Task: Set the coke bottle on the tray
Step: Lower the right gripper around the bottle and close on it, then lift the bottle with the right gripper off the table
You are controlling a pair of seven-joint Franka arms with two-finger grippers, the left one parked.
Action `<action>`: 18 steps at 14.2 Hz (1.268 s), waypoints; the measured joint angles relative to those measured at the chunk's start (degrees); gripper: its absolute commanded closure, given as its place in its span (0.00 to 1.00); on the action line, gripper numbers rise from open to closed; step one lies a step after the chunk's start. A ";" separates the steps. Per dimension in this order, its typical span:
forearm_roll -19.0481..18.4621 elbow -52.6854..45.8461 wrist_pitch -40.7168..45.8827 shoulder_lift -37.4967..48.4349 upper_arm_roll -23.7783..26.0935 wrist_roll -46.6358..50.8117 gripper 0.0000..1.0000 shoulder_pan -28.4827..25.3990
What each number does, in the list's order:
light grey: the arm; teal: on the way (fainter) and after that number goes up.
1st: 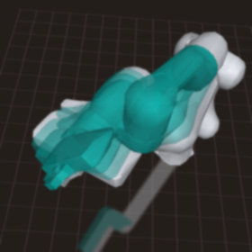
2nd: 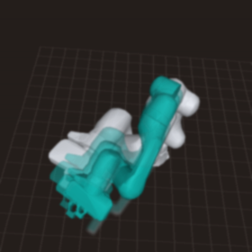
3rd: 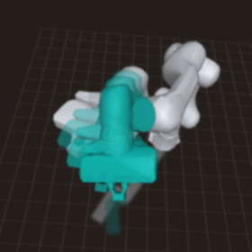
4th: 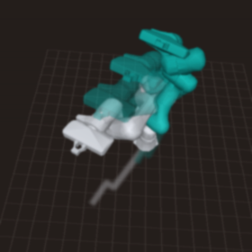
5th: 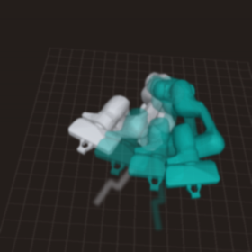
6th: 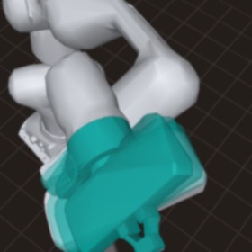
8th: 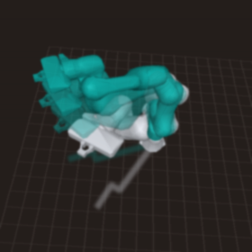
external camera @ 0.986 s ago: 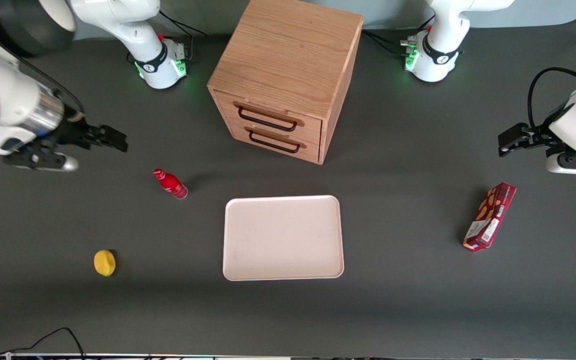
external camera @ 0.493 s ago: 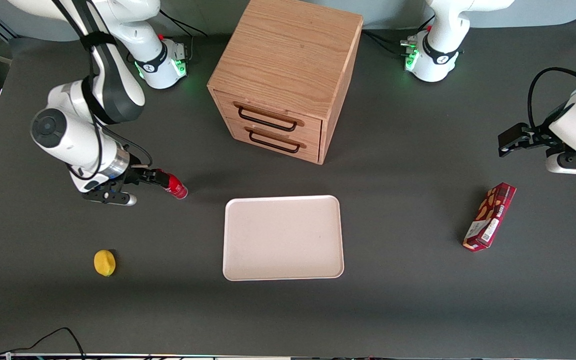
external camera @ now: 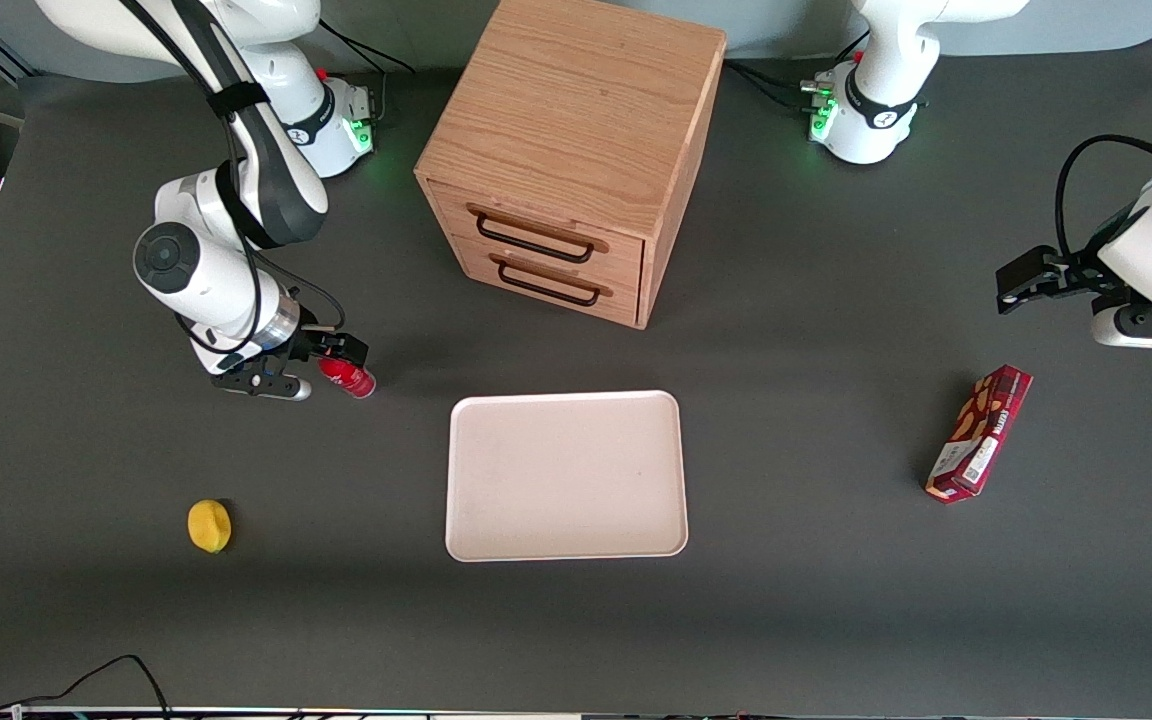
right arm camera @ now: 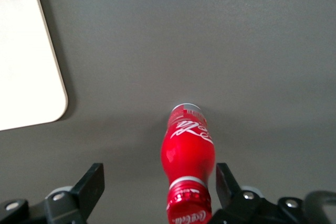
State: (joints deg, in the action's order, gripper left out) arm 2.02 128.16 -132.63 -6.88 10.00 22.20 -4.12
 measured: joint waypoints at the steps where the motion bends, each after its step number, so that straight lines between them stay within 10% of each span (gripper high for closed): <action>1: -0.86 0.30 0.00 0.11 0.00 0.00 0.25 0.10; 5: -1.98 0.80 -0.04 0.45 -0.01 0.00 1.00 0.34; 13: -2.25 0.64 0.92 1.43 -0.02 -0.29 1.00 0.38; 18: -2.36 -11.50 18.03 5.68 -0.44 -0.65 1.00 0.53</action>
State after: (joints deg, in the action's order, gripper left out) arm -0.34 116.65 -114.60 -1.20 9.56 21.56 -3.59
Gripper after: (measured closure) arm 0.670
